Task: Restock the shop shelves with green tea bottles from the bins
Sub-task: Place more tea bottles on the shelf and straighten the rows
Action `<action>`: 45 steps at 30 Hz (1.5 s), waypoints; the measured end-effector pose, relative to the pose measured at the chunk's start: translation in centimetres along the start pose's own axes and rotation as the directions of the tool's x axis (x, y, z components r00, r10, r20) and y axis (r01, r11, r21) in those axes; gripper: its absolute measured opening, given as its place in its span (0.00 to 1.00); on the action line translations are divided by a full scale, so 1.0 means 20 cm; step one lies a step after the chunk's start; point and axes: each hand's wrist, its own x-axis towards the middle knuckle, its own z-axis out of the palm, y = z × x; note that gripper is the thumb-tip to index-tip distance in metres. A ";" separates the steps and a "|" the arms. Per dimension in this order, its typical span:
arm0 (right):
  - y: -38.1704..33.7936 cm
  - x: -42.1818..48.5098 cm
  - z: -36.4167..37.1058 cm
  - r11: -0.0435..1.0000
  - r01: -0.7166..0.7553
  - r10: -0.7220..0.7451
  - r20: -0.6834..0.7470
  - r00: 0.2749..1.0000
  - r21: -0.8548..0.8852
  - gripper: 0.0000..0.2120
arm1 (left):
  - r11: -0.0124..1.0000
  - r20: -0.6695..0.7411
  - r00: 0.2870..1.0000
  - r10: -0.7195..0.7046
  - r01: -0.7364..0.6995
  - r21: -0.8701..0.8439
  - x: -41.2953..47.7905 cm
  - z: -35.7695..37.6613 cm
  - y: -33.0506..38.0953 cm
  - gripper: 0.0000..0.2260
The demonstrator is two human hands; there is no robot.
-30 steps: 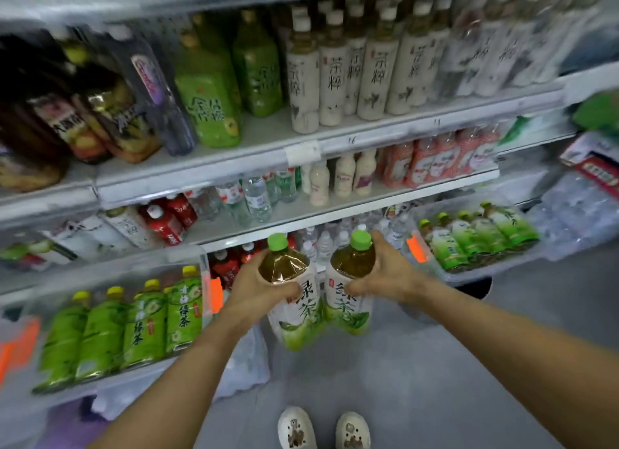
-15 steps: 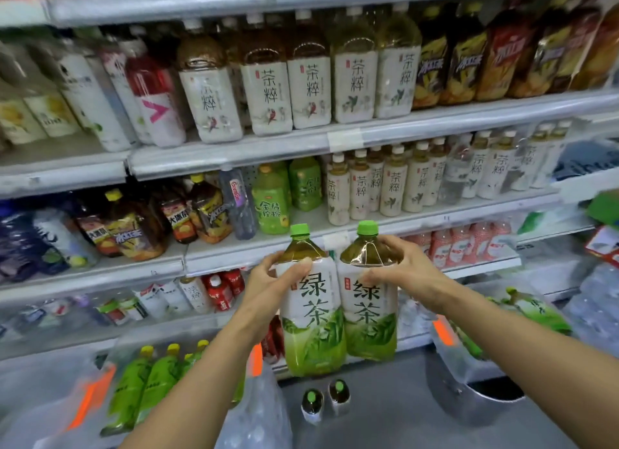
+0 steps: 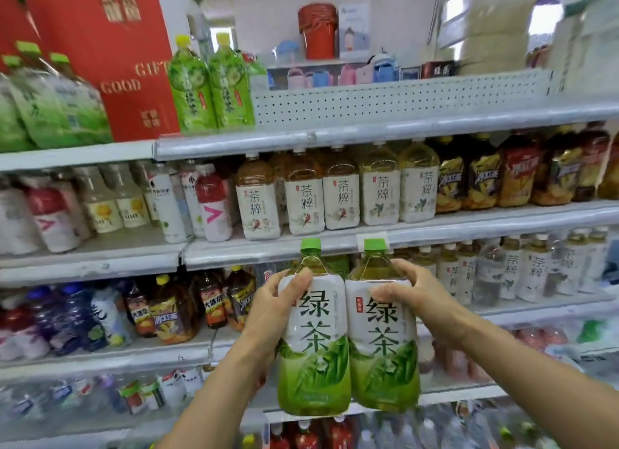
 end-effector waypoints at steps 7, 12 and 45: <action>-0.29 0.22 0.03 0.993 0.107 -0.109 0.016 0.994 0.054 0.41 | 0.994 0.045 0.994 0.097 -0.095 -0.054 0.14 -0.05 0.32 0.37; -0.50 0.41 0.10 0.972 0.208 -0.204 -0.042 0.978 0.106 0.39 | 0.983 0.029 0.984 0.178 -0.176 -0.046 0.26 -0.12 0.56 0.40; -1.39 2.10 0.15 0.871 0.489 -0.492 -0.059 0.869 -0.048 0.21 | 0.917 -0.133 0.952 0.274 -0.301 -0.264 1.22 -0.32 1.24 0.37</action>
